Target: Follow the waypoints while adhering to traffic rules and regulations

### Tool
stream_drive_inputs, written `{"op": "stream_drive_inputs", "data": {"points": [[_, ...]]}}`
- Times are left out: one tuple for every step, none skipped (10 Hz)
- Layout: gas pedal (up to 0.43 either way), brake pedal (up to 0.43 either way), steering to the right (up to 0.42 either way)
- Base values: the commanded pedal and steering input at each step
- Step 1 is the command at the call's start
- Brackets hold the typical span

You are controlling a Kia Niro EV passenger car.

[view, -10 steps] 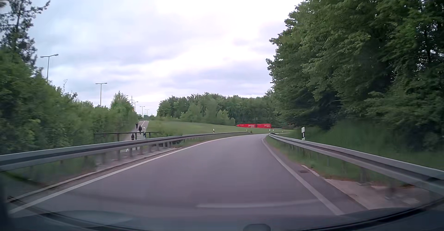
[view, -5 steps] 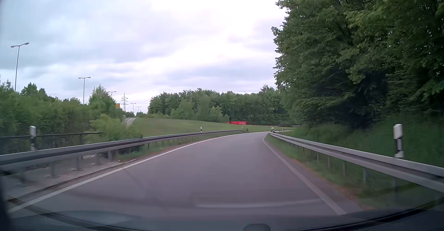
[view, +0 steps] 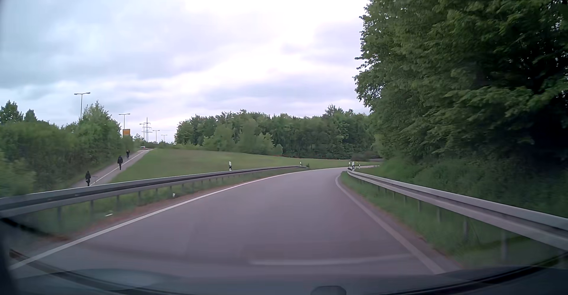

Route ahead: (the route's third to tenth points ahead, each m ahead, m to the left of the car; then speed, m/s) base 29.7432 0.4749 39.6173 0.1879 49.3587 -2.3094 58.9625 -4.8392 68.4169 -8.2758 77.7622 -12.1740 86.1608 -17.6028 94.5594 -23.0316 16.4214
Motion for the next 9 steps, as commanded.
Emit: {"op": "stream_drive_inputs", "data": {"points": [[0.13,0.0,0.017],[0.13,0.0,0.017],[0.13,0.0,0.017],[0.13,0.0,0.017],[0.13,0.0,0.017],[0.13,0.0,0.016],[0.13,0.0,0.015],[0.13,0.0,0.015],[0.189,0.0,0.015]]}}
